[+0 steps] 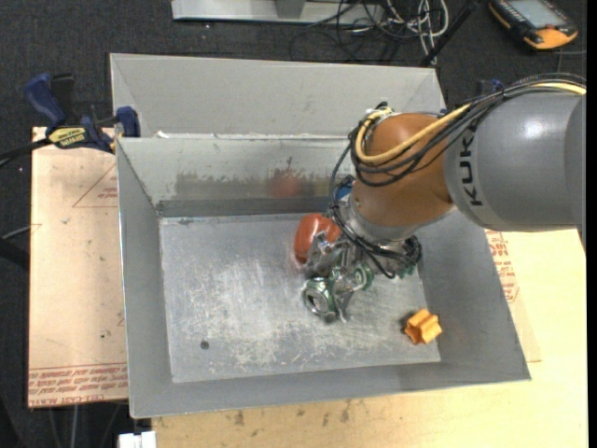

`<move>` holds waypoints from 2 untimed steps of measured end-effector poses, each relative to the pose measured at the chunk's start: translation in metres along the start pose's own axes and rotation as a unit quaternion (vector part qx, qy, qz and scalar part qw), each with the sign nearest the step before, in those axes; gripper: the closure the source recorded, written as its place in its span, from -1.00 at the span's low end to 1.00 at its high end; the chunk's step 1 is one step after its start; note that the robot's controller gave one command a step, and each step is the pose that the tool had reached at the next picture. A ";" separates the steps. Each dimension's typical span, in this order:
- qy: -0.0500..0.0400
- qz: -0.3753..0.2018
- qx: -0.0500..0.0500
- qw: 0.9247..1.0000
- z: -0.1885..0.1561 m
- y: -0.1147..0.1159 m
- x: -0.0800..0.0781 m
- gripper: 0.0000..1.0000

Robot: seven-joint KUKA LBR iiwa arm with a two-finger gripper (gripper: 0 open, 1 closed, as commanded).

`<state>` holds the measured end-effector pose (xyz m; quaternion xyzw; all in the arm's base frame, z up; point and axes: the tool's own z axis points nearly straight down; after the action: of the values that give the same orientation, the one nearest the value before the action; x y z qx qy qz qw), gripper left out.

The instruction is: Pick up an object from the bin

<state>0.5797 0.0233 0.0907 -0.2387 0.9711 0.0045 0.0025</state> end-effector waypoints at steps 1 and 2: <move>0.002 -0.021 0.004 1.000 -0.006 -0.012 -0.001 1.00; 0.004 -0.019 0.003 1.000 -0.050 -0.004 0.002 1.00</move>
Offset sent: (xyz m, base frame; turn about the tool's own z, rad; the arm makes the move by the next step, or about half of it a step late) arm -0.0014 -0.0030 0.0723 -0.0368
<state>0.5800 0.0182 0.1402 -0.2573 0.9663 0.0010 -0.0005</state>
